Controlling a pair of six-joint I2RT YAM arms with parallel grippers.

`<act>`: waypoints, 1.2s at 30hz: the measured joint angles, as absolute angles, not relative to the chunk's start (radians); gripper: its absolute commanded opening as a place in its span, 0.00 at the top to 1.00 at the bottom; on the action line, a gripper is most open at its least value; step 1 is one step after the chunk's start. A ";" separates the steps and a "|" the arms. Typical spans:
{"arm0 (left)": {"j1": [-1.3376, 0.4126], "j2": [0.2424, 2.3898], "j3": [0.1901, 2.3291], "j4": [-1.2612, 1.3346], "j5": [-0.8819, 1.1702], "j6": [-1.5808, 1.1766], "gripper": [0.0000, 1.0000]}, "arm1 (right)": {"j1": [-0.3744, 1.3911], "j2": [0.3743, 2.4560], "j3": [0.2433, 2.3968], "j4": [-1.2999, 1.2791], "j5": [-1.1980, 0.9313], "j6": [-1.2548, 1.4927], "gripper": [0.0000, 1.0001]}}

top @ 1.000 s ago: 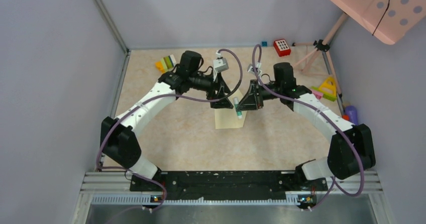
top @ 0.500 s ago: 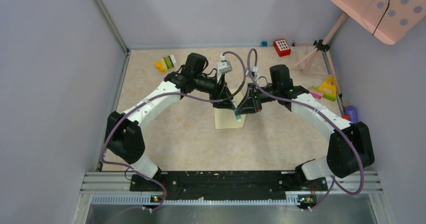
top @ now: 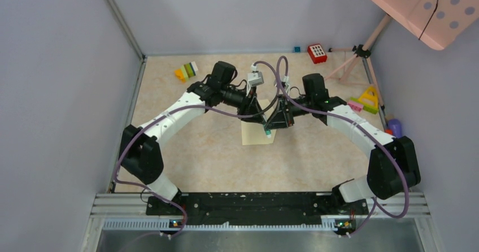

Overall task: Place the letter into the envelope and seal it
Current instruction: Open the solid glue cap from the solid glue.

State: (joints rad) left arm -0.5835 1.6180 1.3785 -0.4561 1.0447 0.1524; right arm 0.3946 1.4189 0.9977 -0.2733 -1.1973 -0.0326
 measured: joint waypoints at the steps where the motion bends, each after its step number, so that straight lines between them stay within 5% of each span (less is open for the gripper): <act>1: -0.584 1.620 1.378 -0.458 1.045 0.154 0.56 | 0.395 1.419 0.998 -0.276 -1.197 -0.034 0.98; 9: -0.593 1.630 1.381 -0.492 1.046 0.165 0.58 | 0.395 1.419 0.998 -0.278 -1.193 -0.043 0.99; 18: -0.593 1.643 1.394 -0.502 1.050 0.163 0.94 | 0.397 1.419 0.998 -0.280 -1.198 -0.076 0.95; 26: -0.595 1.645 1.395 -0.481 1.054 0.129 1.00 | 0.397 1.419 1.003 -0.293 -1.189 -0.085 0.47; 36: -0.453 1.604 1.261 -0.107 1.050 -0.244 1.00 | 0.323 1.240 0.880 -0.001 -1.087 0.069 0.08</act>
State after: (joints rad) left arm -0.4526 1.6043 1.2610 -0.1074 1.0504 -0.2436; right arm 0.3229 1.2404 0.8803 -0.0006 -1.0866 0.0689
